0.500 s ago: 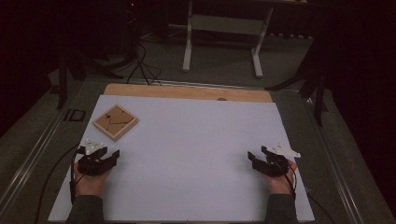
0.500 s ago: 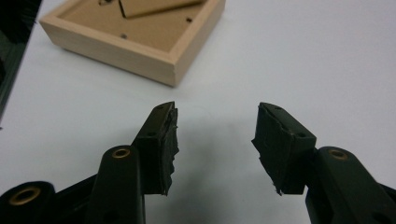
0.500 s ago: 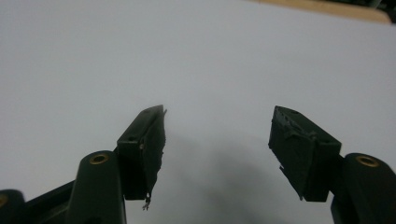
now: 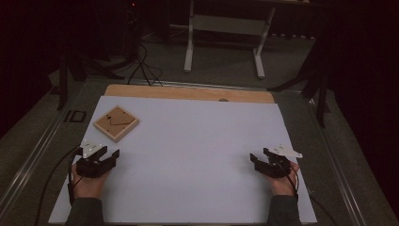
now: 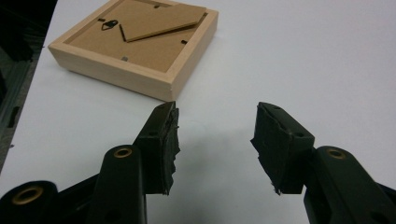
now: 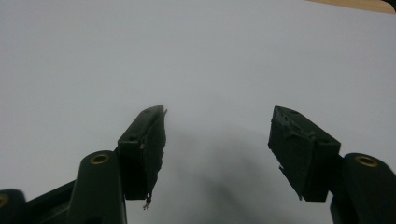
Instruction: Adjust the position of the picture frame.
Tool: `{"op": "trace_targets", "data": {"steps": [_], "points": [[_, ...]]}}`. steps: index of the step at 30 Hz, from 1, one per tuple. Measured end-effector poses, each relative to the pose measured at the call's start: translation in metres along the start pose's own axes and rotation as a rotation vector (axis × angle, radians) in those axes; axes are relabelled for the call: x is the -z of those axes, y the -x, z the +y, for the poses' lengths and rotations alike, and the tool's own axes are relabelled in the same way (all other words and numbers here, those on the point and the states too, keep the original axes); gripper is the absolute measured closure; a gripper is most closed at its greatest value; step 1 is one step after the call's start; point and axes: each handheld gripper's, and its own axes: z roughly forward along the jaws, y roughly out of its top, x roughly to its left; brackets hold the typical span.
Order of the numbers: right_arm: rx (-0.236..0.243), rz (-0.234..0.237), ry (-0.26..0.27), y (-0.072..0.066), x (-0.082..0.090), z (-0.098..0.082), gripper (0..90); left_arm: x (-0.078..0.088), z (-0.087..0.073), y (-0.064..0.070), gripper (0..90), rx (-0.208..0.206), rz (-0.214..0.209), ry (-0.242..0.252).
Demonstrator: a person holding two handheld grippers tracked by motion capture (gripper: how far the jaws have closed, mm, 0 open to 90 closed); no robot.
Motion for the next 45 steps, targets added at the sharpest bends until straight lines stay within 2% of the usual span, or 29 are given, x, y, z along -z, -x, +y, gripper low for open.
{"op": "trace_targets", "data": {"steps": [6,14,21,28,36,45], "points": [[-0.022,0.002,-0.001,0.001,0.001,-0.001,35.7,-0.001,0.004,-0.003,51.1,0.014,-0.006,-0.001],[-0.014,0.003,-0.004,-0.001,-0.001,-0.001,35.7,0.0,0.012,-0.009,52.6,0.029,-0.004,0.011],[-0.028,0.002,0.005,0.002,0.002,-0.002,35.8,-0.003,0.019,-0.01,52.7,0.039,-0.004,0.029],[-0.016,0.003,0.033,0.001,0.005,-0.001,35.8,0.0,0.022,-0.014,50.8,0.042,0.003,0.043],[0.007,0.01,0.09,-0.001,0.013,0.001,36.0,0.0,0.031,-0.014,49.1,0.036,-0.02,0.079],[0.027,0.014,0.133,-0.001,0.026,0.002,36.0,0.0,0.039,-0.019,47.7,0.043,-0.026,0.091]]}}
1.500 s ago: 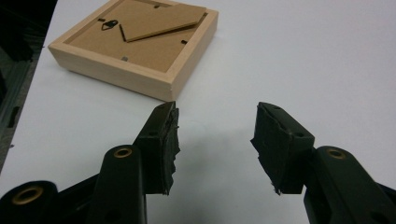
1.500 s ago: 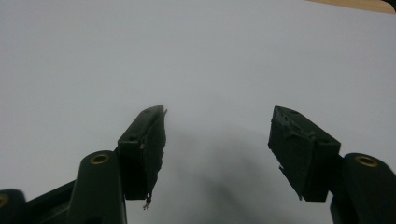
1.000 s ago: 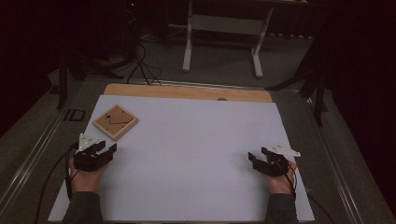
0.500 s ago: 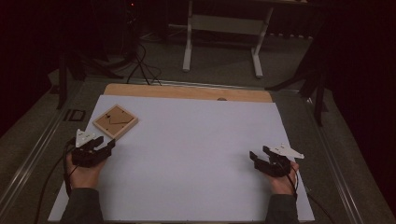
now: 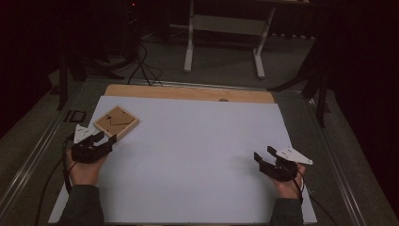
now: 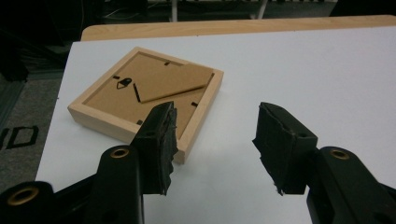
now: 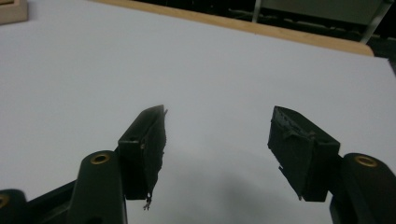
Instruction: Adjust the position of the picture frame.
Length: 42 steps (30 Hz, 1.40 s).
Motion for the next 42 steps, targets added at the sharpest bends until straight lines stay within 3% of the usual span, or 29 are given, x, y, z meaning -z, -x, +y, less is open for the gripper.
{"op": "trace_targets", "data": {"steps": [23,35,42], "points": [[0.022,0.006,0.048,-0.003,0.01,0.004,36.0,-0.021,0.011,-0.005,47.3,0.013,0.002,-0.005],[0.039,0.019,0.079,-0.006,0.014,0.007,36.4,-0.034,0.007,-0.012,47.3,0.028,0.028,-0.028],[0.042,0.031,0.088,-0.006,0.014,0.007,36.5,-0.044,0.005,-0.013,47.5,0.013,0.036,-0.047]]}}
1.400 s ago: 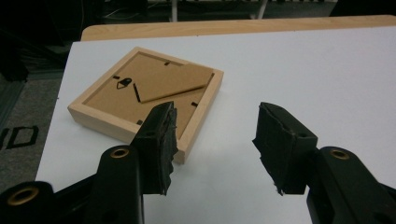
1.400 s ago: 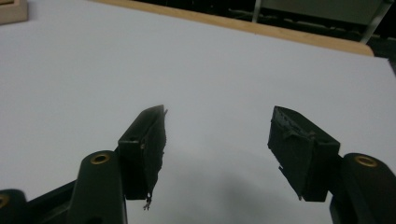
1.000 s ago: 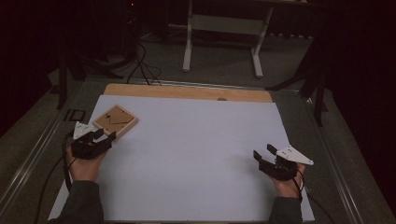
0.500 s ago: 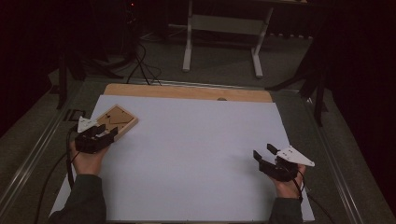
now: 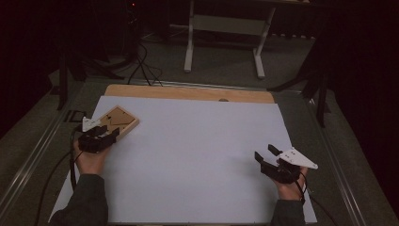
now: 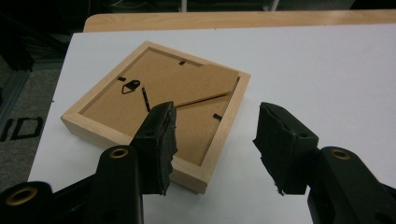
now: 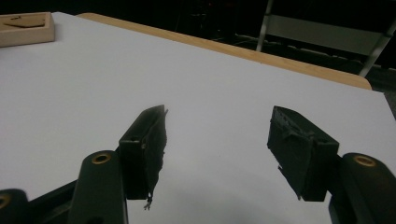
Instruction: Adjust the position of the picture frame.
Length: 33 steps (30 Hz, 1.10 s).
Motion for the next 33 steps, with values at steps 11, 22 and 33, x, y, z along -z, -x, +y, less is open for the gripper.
{"op": "trace_targets", "data": {"steps": [11,22,33], "points": [[-0.001,0.006,0.0,0.0,0.0,0.0,36.6,-0.014,-0.004,0.0,48.9,-0.009,0.012,-0.024],[-0.004,0.008,-0.003,0.0,-0.001,-0.001,36.5,-0.024,-0.007,-0.001,50.5,-0.03,0.022,-0.033],[-0.006,0.011,-0.001,0.001,0.0,-0.002,36.5,-0.034,-0.011,0.004,57.8,-0.07,0.015,-0.069]]}}
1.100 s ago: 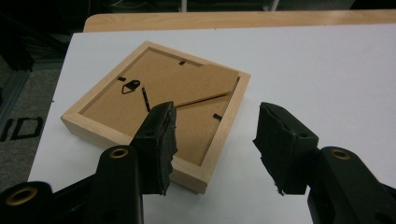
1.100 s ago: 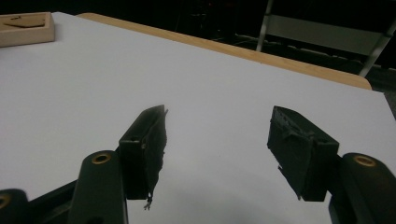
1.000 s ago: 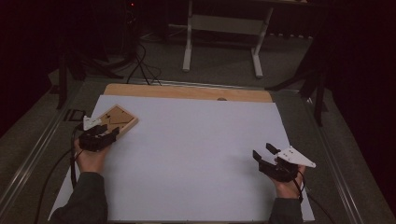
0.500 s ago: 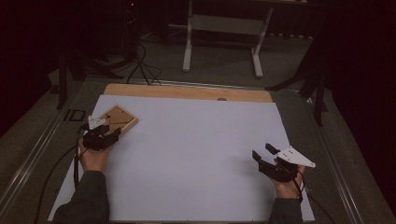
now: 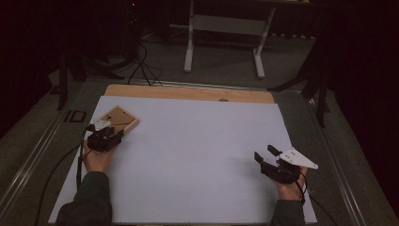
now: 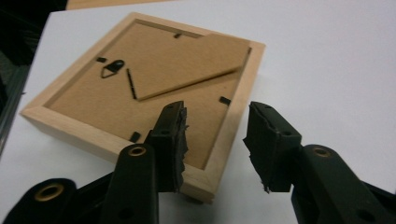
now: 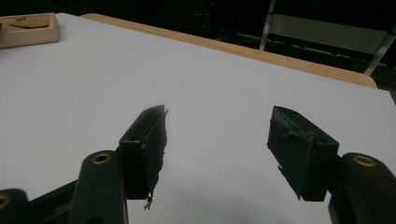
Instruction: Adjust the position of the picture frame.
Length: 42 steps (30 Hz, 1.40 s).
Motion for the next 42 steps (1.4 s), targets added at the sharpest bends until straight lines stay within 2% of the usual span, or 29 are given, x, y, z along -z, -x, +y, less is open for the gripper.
{"op": "trace_targets", "data": {"steps": [4,7,11,17,22,25,34,42], "points": [[-0.002,0.0,0.004,0.001,0.0,0.0,36.6,-0.001,0.0,0.002,61.3,-0.019,-0.003,-0.001],[-0.004,0.001,0.004,0.001,0.0,0.0,36.6,-0.001,-0.001,0.001,67.3,-0.026,0.005,-0.001],[-0.006,0.004,0.001,0.0,0.0,0.0,36.7,-0.001,-0.001,0.003,78.0,-0.04,-0.009,0.002],[-0.005,0.005,-0.001,0.0,0.0,-0.001,36.9,-0.001,-0.001,0.002,79.4,-0.047,-0.013,0.002],[-0.006,0.007,-0.001,0.0,-0.001,-0.001,37.0,0.0,-0.001,0.005,80.8,-0.048,-0.043,-0.001],[-0.007,0.008,-0.001,0.0,-0.001,-0.001,37.1,0.0,-0.001,0.008,81.7,-0.057,-0.058,-0.001],[-0.01,0.013,0.003,0.0,0.0,-0.001,37.5,0.0,-0.001,0.018,82.2,-0.07,-0.062,-0.005],[-0.015,0.018,0.008,0.0,0.0,-0.001,37.6,0.001,-0.001,0.03,82.2,-0.093,-0.091,-0.008]]}}
